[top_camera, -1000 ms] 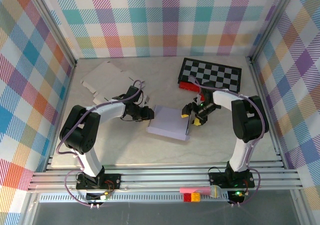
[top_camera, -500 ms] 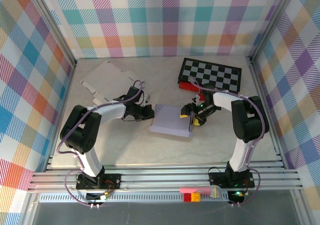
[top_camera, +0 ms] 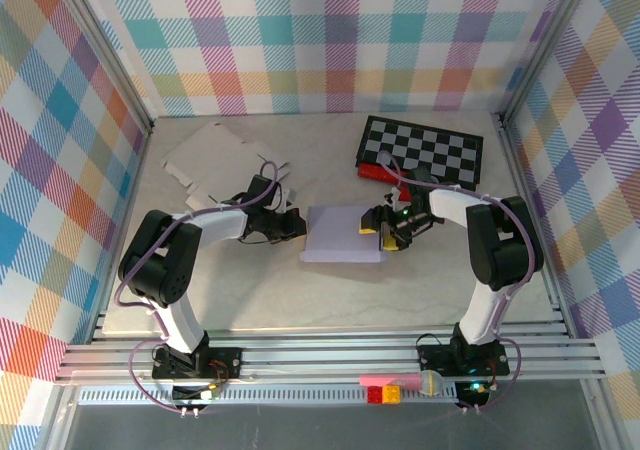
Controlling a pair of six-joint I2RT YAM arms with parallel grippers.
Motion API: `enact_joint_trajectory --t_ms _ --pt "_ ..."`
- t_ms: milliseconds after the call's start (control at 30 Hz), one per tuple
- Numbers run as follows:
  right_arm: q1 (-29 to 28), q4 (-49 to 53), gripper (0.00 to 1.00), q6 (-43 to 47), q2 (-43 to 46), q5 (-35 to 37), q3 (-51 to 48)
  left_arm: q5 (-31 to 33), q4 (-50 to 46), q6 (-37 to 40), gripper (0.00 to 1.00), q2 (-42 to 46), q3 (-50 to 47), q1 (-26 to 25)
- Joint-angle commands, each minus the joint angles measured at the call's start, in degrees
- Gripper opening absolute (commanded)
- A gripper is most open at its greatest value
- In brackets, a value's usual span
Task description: Fold the paper box
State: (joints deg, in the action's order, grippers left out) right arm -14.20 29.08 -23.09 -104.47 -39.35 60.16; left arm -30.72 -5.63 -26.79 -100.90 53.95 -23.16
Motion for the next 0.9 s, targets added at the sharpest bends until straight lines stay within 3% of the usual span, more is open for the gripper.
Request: enact_joint_trajectory --t_ms 0,133,300,467,567,733,867 --pt "0.31 -2.08 0.79 0.01 0.23 -5.02 1.78 1.11 -1.83 -1.15 0.02 -1.40 -2.38 1.01" --pt "0.14 -3.28 0.77 -1.53 0.30 -7.07 1.76 0.58 -0.86 -2.12 0.02 -1.67 -2.71 1.36" --pt "-0.98 -5.58 0.67 -5.37 0.58 -8.35 1.69 0.13 0.18 -3.00 0.07 -1.60 -2.41 1.36" --pt "-1.13 -9.10 0.53 -13.01 0.82 -10.18 1.01 0.86 0.02 -3.10 0.28 0.99 -1.84 1.37" --pt "-1.07 -8.70 0.51 -16.93 0.97 -10.84 1.32 3.05 -0.97 -1.99 0.37 5.29 -1.21 1.36" --pt "-0.59 -7.50 0.47 -24.89 2.11 -13.54 1.41 7.81 -2.10 7.67 0.40 15.34 -1.20 0.15" --pt "0.29 -2.61 0.42 -30.73 3.12 -15.40 2.06 7.48 -1.43 24.18 0.42 23.40 -3.34 -4.92"
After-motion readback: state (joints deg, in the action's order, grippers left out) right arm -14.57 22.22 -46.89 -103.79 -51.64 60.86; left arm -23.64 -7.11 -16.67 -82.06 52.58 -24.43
